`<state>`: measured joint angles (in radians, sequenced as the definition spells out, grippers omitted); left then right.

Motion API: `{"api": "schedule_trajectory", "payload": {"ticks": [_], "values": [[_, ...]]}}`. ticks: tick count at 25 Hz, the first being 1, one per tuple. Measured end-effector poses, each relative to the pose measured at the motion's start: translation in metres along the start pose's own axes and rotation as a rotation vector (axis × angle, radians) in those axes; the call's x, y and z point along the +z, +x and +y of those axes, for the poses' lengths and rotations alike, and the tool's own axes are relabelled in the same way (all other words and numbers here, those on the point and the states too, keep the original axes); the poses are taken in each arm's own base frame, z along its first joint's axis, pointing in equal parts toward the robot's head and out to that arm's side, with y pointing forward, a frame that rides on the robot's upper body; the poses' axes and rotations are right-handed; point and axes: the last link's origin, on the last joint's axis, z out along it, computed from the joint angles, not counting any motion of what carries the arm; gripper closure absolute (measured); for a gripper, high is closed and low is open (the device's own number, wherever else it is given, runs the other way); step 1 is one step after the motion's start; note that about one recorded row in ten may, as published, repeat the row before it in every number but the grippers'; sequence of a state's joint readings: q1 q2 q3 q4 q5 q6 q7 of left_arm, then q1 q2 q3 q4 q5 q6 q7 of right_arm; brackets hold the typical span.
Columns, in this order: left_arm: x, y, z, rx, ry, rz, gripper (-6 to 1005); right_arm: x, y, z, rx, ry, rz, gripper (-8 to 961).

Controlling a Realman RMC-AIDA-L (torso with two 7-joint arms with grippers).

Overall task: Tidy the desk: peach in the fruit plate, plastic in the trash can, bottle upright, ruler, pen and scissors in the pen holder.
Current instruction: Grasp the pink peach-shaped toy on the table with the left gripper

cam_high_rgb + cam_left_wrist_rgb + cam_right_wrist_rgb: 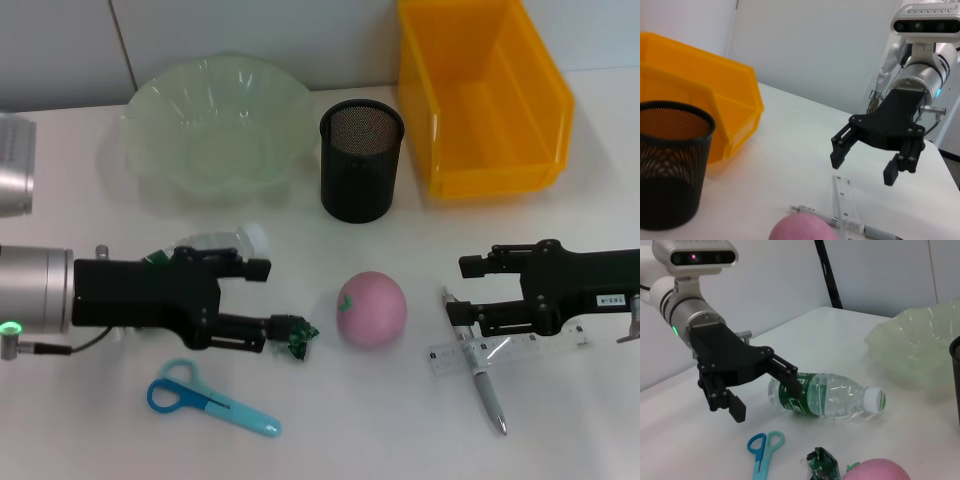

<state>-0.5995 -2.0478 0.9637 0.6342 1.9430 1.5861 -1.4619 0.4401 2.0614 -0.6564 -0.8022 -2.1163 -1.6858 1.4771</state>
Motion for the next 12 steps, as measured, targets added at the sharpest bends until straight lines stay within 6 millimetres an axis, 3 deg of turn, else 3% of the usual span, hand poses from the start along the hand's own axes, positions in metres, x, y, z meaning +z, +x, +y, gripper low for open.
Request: {"api": "schedule_trajectory", "payload": {"ticks": [5, 9, 12], "values": [[0.011, 0.021, -0.005, 0.059, -0.009, -0.001, 142, -0.006, 0.002, -0.001, 0.010, 0.017, -0.008, 196], [0.030, 0.050, -0.010, 0.153, -0.046, -0.049, 142, -0.007, 0.003, -0.002, 0.010, 0.024, -0.011, 196], [0.041, 0.058, -0.011, 0.203, -0.059, -0.099, 142, -0.007, 0.003, -0.002, 0.010, 0.021, -0.008, 196]]}}
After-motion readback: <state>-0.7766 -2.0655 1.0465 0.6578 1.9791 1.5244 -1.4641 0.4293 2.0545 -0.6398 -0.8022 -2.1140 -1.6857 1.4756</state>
